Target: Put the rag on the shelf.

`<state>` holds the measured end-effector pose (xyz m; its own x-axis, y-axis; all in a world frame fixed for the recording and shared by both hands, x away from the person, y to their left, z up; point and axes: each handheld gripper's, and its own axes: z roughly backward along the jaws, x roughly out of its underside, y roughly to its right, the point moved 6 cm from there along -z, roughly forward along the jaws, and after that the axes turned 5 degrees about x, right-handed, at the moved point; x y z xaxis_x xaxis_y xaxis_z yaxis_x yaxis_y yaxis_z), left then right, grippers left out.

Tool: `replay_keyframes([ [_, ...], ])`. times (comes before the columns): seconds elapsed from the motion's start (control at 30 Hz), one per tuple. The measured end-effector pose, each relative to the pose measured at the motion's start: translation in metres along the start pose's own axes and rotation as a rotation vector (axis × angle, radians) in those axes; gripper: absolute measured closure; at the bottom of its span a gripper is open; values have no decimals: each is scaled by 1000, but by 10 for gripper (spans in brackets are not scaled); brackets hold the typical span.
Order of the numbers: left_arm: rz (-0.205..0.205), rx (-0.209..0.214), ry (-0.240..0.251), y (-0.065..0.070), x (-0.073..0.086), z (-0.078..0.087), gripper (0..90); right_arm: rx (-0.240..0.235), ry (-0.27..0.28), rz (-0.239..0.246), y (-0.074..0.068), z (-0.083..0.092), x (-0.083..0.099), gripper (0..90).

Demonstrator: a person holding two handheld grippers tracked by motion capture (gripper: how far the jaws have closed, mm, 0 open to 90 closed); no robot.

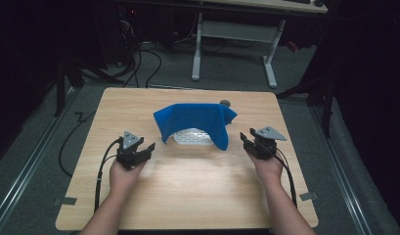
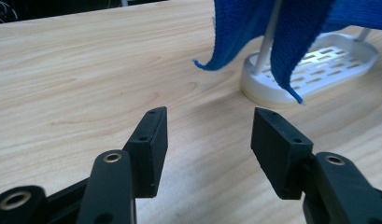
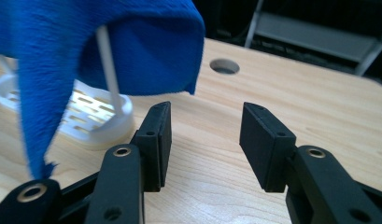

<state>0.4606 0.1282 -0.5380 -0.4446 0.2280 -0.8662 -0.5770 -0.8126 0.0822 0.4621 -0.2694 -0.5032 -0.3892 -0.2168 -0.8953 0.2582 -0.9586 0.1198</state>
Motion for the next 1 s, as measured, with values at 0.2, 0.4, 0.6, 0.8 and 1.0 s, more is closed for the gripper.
replay_keyframes([
  [0.2,-4,22,-8,9,9,11,465,-6,-11,22,-6,13,7,511],
  [0.4,-33,62,-36,29,28,31,461,-21,4,42,-19,39,27,463],
  [0.6,-56,110,-72,67,58,62,430,-49,-9,37,-35,76,56,419],
  [0.8,-153,139,-112,99,71,76,423,-72,-61,73,-55,107,87,420],
  [1.0,-121,160,-136,97,72,67,412,-71,-51,66,-57,106,83,418],
])
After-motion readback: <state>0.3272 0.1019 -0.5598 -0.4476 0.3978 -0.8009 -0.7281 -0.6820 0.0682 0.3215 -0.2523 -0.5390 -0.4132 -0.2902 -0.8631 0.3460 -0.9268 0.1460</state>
